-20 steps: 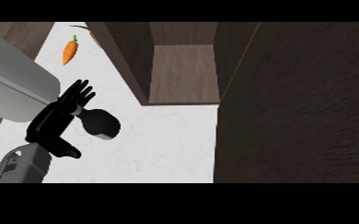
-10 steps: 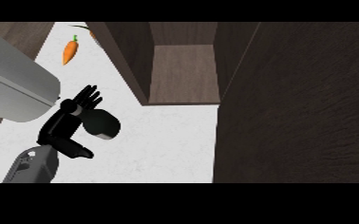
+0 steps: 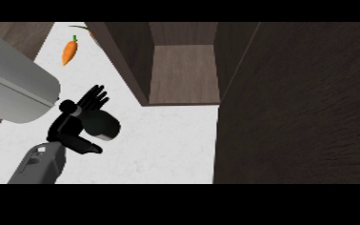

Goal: Pick up the wine, place it into the cabinet and close the cabinet

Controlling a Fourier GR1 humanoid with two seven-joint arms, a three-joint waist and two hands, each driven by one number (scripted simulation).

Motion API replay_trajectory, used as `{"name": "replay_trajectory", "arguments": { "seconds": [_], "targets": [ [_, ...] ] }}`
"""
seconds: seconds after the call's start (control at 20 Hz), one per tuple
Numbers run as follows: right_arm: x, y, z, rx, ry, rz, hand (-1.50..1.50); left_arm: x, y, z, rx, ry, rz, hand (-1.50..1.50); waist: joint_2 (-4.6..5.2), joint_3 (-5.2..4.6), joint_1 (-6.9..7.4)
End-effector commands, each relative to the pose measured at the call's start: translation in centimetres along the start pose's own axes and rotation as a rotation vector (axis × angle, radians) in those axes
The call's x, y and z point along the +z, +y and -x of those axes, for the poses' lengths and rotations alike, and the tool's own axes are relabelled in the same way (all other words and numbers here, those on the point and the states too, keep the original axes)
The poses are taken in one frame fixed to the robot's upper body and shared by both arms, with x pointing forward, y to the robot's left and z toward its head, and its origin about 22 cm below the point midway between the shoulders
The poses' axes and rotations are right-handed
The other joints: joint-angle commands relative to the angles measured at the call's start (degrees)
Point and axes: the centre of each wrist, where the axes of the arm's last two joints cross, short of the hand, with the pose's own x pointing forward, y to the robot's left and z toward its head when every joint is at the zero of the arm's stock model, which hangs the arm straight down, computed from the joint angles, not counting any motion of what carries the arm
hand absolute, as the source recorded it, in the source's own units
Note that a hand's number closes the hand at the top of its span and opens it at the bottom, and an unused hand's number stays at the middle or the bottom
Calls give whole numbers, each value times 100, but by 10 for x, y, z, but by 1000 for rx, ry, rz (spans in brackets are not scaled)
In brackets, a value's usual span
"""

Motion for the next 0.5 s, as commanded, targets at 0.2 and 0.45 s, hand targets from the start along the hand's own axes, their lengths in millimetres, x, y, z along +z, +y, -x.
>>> {"name": "replay_trajectory", "arguments": {
  "seconds": [0.2, 0.45],
  "targets": [
    [28, 6, -28, -34, -51, -28, -150, -5, -7, 12, 123, -91, 85, -150, -11, 1, -29],
    [21, 6, -12, -22, -40, -34, -150, 0, -13, 23, 167, -69, 160, 150, 3, 1, -31]
  ]
}}
